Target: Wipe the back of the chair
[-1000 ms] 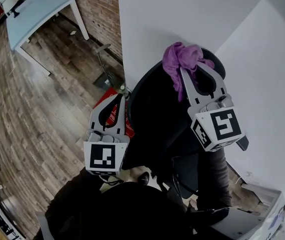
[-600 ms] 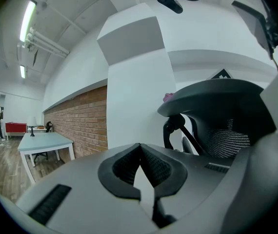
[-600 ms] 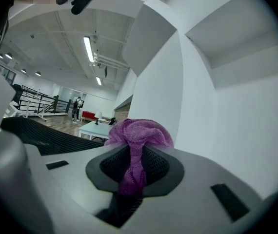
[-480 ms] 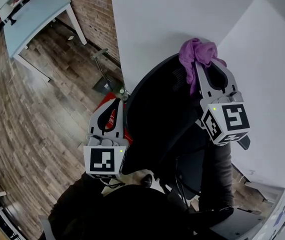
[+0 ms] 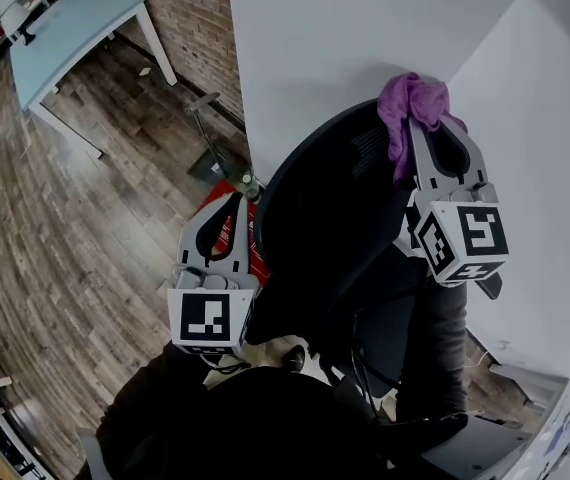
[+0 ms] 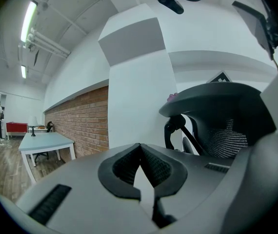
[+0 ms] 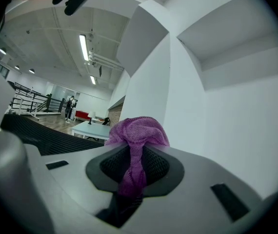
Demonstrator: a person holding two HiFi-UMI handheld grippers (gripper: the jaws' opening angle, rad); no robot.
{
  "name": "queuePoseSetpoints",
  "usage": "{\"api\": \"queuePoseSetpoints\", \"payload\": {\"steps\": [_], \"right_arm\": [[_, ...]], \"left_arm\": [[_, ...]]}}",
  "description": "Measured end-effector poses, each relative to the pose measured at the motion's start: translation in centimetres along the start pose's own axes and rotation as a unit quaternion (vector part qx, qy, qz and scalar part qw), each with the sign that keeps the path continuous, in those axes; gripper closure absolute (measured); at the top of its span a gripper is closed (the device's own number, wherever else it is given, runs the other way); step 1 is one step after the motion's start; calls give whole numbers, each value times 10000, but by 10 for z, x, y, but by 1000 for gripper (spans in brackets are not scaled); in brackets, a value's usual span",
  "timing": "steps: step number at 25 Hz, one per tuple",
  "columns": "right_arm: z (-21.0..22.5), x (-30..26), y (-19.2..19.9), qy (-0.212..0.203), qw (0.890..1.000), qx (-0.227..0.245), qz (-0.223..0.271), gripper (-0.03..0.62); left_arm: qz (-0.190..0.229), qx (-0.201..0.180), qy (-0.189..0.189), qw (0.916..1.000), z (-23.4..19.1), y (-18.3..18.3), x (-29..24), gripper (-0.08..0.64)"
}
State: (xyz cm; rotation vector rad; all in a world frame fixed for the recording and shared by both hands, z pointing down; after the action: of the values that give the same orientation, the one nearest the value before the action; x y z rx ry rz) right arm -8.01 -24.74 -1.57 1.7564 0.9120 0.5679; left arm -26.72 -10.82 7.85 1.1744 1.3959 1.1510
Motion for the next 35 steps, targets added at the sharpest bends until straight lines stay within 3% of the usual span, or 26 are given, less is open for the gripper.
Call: {"api": "queuePoseSetpoints", "payload": {"steps": [7, 12, 18, 21, 35], "right_arm": [[-2, 4, 1, 132, 9999, 7, -5, 529], [-8, 3, 2, 147, 9998, 90, -45, 529], [-14, 4, 2, 118, 9998, 127, -84, 532], [-18, 4, 3, 88, 9999, 115, -82, 532], [-60, 13, -5, -397, 9992, 86, -26, 534]], "left_arm": [[-51, -149, 39, 9999, -9, 5, 9, 551], [22, 70, -21, 10000, -9, 4, 14, 551], [-66, -158, 48, 9998, -10, 7, 18, 551], [-31, -1, -7, 10000, -10, 6, 20, 551], [-9, 89, -99, 9999, -6, 3, 40, 551]]}}
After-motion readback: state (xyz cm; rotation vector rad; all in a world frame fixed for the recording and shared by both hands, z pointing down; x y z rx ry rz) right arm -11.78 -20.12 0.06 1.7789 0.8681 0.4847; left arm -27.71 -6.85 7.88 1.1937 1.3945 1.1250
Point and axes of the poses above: the fingertips, and each gripper's own axes: x backward along the fingers, z to its right, y out of its underside, the point moved 1 cm from there along x, backward along the fingers, and after that the axes turned 8 degrees about x, right-handed, at the moved point
